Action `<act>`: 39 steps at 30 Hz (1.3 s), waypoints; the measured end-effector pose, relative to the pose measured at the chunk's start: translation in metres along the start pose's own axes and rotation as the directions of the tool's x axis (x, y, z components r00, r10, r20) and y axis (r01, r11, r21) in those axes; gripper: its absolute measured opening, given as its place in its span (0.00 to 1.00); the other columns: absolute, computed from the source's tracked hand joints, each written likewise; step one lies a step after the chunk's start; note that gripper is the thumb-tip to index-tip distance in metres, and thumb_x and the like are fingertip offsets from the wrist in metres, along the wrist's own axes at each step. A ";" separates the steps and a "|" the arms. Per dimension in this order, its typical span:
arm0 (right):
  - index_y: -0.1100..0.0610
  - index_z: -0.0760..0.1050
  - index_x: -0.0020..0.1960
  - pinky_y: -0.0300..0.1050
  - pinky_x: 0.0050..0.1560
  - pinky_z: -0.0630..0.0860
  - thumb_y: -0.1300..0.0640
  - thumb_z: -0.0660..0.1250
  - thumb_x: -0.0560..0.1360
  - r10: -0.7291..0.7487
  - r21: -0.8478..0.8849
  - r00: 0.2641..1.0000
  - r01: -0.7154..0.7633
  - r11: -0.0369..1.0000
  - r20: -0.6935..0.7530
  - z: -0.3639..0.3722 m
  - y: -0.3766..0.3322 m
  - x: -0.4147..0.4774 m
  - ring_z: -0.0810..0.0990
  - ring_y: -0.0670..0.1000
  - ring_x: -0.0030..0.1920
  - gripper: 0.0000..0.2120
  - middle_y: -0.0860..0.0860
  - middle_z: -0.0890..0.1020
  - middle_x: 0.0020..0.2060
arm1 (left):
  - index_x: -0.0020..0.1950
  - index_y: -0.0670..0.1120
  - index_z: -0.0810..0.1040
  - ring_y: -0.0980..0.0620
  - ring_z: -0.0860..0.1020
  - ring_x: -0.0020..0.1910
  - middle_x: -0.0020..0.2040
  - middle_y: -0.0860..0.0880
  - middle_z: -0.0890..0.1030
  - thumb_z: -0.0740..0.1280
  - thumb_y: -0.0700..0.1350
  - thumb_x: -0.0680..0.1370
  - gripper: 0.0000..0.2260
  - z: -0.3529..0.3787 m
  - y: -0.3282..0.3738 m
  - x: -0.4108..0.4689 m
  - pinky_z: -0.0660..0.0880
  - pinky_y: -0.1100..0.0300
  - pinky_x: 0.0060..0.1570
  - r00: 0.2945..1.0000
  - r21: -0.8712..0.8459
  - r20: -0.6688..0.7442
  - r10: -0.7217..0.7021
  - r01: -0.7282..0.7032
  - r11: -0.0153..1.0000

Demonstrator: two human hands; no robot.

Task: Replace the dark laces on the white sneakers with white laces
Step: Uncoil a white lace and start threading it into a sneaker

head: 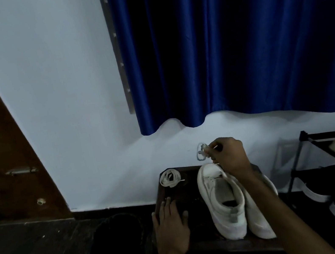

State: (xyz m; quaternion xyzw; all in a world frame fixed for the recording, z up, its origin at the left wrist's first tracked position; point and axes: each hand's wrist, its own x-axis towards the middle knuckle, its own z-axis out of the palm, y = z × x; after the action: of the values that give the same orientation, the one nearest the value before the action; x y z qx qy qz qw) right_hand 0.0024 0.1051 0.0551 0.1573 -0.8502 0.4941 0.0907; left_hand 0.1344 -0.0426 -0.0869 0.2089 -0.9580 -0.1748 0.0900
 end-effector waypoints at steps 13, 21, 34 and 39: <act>0.62 0.81 0.42 0.39 0.36 0.80 0.62 0.71 0.74 0.119 0.486 0.992 -0.090 0.869 -0.030 -0.047 0.011 -0.010 0.83 0.50 0.32 0.04 0.55 0.85 0.33 | 0.58 0.45 0.71 0.40 0.78 0.57 0.57 0.43 0.80 0.62 0.47 0.77 0.12 -0.050 0.091 0.006 0.74 0.52 0.53 0.993 -0.255 0.093 0.074 -0.048 0.966; 0.69 0.80 0.50 0.42 0.42 0.83 0.65 0.69 0.75 0.020 0.531 0.984 -0.113 0.840 0.178 -0.078 -0.028 0.003 0.82 0.54 0.39 0.07 0.64 0.83 0.41 | 0.70 0.48 0.68 0.49 0.75 0.64 0.67 0.50 0.76 0.68 0.59 0.75 0.28 -0.085 0.065 0.017 0.71 0.59 0.60 0.994 -0.433 -0.028 0.102 -0.104 0.895; 0.64 0.81 0.49 0.37 0.38 0.81 0.64 0.65 0.78 0.050 0.662 0.973 -0.192 0.725 0.227 -0.103 -0.044 0.013 0.82 0.46 0.34 0.06 0.55 0.84 0.37 | 0.50 0.40 0.76 0.51 0.76 0.31 0.37 0.46 0.77 0.59 0.43 0.83 0.09 -0.157 0.110 0.047 0.78 0.55 0.32 0.964 -0.957 0.101 0.246 0.026 0.289; 0.60 0.81 0.43 0.40 0.31 0.75 0.57 0.67 0.79 0.099 0.284 0.992 -0.072 0.956 -0.081 -0.109 -0.019 0.022 0.79 0.48 0.30 0.09 0.54 0.84 0.35 | 0.51 0.43 0.77 0.57 0.62 0.26 0.32 0.51 0.69 0.60 0.45 0.83 0.09 -0.169 0.074 0.058 0.59 0.67 0.22 0.997 -0.903 0.067 0.050 0.039 0.428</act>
State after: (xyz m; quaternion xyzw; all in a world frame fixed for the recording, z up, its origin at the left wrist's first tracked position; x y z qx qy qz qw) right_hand -0.0117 0.1869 0.1313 0.1079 -0.7724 0.6199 0.0862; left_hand 0.0963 -0.0551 0.1028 0.1179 -0.7194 -0.6683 0.1483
